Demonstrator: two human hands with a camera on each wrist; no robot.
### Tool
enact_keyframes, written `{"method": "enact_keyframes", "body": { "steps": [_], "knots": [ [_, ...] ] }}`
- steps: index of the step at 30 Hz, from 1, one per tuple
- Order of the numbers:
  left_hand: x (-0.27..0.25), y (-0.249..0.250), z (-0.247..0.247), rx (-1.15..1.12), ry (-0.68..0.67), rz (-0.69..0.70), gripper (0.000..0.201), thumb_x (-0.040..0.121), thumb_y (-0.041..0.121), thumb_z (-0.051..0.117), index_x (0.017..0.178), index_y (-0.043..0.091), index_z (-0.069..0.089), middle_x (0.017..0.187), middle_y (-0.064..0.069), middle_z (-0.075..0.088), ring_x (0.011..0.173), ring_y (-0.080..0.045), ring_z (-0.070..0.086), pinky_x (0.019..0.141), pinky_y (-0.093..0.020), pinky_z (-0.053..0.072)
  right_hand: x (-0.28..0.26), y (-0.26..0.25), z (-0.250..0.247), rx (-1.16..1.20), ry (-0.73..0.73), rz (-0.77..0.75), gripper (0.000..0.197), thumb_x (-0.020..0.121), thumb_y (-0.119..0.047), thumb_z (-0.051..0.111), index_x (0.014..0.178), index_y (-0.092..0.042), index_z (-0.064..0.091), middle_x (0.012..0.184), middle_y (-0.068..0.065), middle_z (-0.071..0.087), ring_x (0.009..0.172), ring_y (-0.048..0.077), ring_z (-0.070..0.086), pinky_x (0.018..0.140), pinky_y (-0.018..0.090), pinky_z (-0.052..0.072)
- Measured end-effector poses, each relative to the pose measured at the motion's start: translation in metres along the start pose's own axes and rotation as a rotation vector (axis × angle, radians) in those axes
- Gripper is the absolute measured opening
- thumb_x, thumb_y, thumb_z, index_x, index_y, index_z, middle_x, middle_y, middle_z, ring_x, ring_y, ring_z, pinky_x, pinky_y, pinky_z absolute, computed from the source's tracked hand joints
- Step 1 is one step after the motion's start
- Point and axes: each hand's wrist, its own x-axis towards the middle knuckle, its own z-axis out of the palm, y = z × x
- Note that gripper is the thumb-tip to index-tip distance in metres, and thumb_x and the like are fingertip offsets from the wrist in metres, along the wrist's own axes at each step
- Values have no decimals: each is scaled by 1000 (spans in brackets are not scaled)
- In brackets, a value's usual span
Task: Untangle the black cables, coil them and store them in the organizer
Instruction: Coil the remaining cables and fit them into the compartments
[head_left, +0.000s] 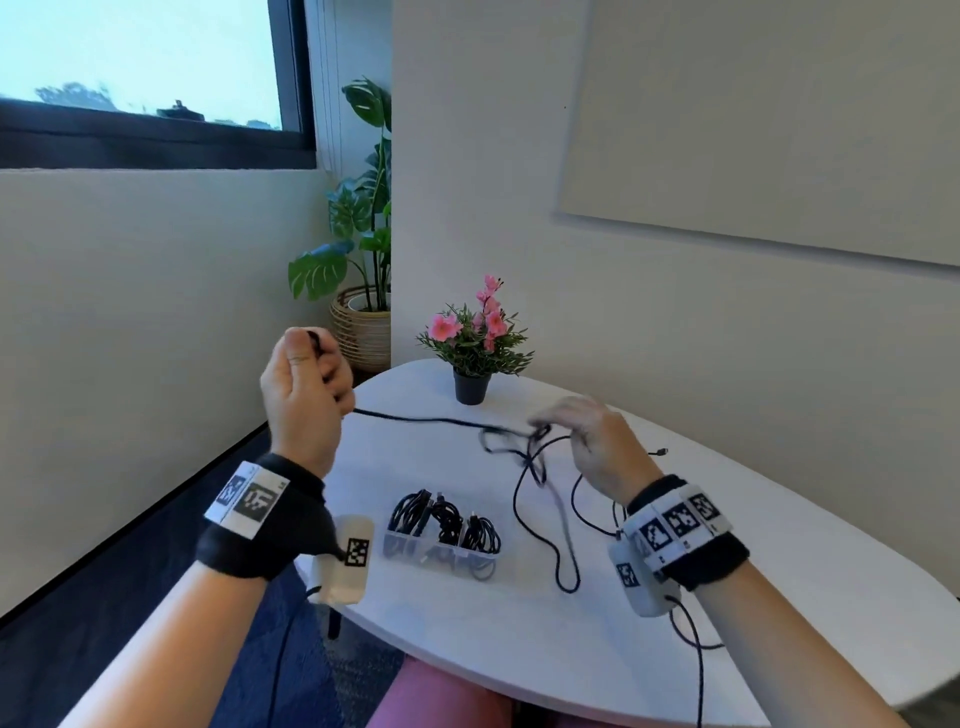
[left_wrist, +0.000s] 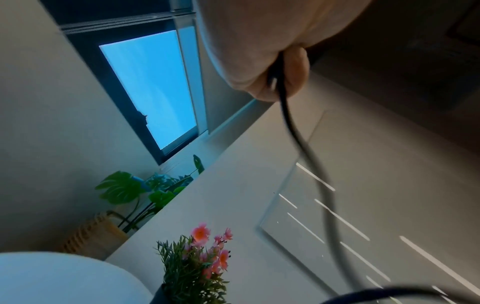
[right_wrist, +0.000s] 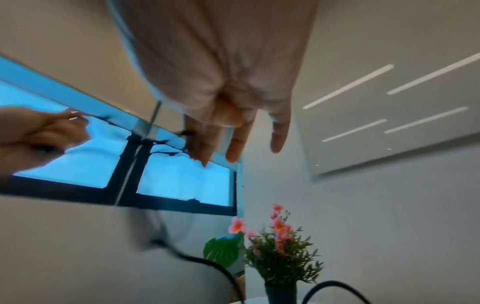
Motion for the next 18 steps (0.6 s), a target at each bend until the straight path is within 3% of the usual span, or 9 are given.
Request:
{"method": "enact_keyframes", "body": {
  "steps": [1, 3, 6, 8, 11, 13, 14, 16, 18],
  "knots": [
    [2, 1, 1, -13, 34, 14, 38, 104, 33, 26, 75, 20, 46, 55, 12, 33, 44, -4, 27, 41, -17, 17, 1, 8, -4, -1, -5, 77, 45, 80, 11, 38, 100, -12, 71, 94, 4, 61, 92, 20, 53, 84, 35, 44],
    [2, 3, 6, -34, 48, 30, 38, 104, 33, 25, 76, 20, 46, 55, 13, 33, 45, -4, 26, 40, -16, 18, -5, 11, -2, 24, -72, 227, 37, 86, 10, 43, 100, -11, 70, 91, 5, 52, 86, 17, 51, 80, 30, 42],
    [-10, -2, 22, -19, -20, 55, 36, 104, 31, 24, 77, 19, 45, 57, 13, 33, 46, -5, 27, 41, -16, 20, -24, -18, 18, 42, -89, 226, 22, 93, -19, 49, 113, -20, 59, 100, -3, 47, 77, 4, 50, 75, 25, 43],
    [-20, -7, 34, -10, -44, 42, 36, 104, 30, 23, 78, 17, 44, 58, 12, 32, 47, -5, 27, 40, -17, 21, -37, -50, 29, 111, -79, 200, 19, 92, -36, 50, 101, -21, 56, 96, -6, 50, 70, 0, 46, 70, 27, 43],
    [-27, -8, 46, -38, -51, 30, 36, 104, 27, 20, 79, 15, 42, 58, 12, 31, 47, -5, 27, 41, -18, 22, -50, -83, 39, 345, -279, 264, 50, 83, -62, 49, 84, -13, 58, 84, 3, 60, 70, 12, 53, 68, 33, 45],
    [-28, -5, 48, -51, -59, 29, 35, 104, 26, 20, 79, 14, 41, 57, 12, 32, 47, -5, 27, 41, -19, 22, -59, -89, 52, 384, -446, 274, 55, 78, -67, 52, 99, -16, 57, 99, 1, 56, 83, 10, 53, 72, 25, 44],
    [-29, -4, 49, -58, -67, 29, 35, 104, 26, 19, 79, 14, 41, 58, 12, 32, 47, -6, 27, 41, -19, 22, -64, -89, 60, 362, -458, 272, 54, 79, -62, 56, 110, -18, 52, 107, -2, 49, 90, 9, 51, 77, 20, 43],
    [-33, -1, 50, -75, -77, 30, 36, 104, 27, 19, 79, 14, 41, 60, 8, 30, 48, -6, 27, 42, -20, 21, -66, -86, 73, 302, -280, 326, 52, 81, -51, 61, 117, -19, 41, 111, -4, 37, 96, 9, 44, 83, 16, 40],
    [-36, 1, 52, -96, -83, 23, 36, 104, 28, 19, 79, 14, 41, 63, 4, 28, 48, -7, 27, 42, -20, 21, -58, -79, 76, 217, -38, 389, 54, 76, -47, 68, 112, -19, 38, 109, -5, 32, 98, 10, 39, 86, 15, 36]
  ]
}}
